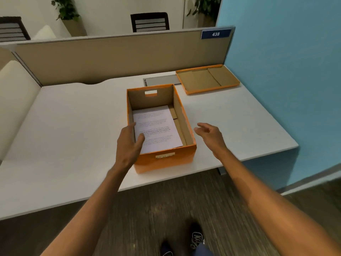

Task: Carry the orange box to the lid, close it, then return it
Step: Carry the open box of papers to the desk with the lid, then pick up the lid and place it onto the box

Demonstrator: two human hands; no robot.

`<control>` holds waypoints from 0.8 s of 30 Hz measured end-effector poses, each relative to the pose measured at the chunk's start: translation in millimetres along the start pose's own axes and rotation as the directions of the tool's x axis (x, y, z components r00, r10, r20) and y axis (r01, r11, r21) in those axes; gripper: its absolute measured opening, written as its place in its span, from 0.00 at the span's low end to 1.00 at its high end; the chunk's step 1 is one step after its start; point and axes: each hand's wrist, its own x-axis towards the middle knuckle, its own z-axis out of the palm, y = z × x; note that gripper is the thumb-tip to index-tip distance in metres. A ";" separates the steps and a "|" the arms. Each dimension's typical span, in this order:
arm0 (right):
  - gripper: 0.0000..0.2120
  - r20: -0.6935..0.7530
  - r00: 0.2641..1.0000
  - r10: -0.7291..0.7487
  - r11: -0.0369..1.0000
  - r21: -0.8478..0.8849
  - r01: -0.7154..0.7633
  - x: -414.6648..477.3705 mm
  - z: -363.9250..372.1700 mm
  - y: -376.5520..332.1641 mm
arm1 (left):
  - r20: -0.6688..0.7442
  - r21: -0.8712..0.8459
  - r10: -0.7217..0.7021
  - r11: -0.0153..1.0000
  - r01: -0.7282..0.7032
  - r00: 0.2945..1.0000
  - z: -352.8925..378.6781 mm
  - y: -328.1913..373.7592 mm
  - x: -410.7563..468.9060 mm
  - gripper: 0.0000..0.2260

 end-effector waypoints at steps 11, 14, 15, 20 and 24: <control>0.22 -0.035 0.986 -0.164 0.979 -0.131 0.158 34.9 -75.9 6.0 | 0.132 -0.048 0.194 0.981 -0.189 0.972 77.0 92.7 23.7 0.24; 0.21 -0.038 0.985 -0.166 0.979 -0.129 0.160 56.6 -106.9 14.6 | 0.145 -0.080 0.209 0.977 -0.199 0.967 107.2 118.1 33.9 0.23; 0.21 -0.042 0.985 -0.168 0.978 -0.132 0.162 65.0 -117.3 17.0 | 0.148 -0.079 0.220 0.975 -0.210 0.964 117.8 125.7 38.6 0.22; 0.20 -0.041 0.979 -0.199 0.970 -0.151 0.191 113.4 -169.3 28.6 | 0.155 -0.063 0.206 0.978 -0.198 0.966 168.9 161.7 59.6 0.23; 0.21 -0.006 0.975 -0.224 0.961 -0.170 0.220 150.5 -203.3 36.4 | 0.129 -0.052 0.177 0.984 -0.171 0.976 205.0 187.5 72.6 0.23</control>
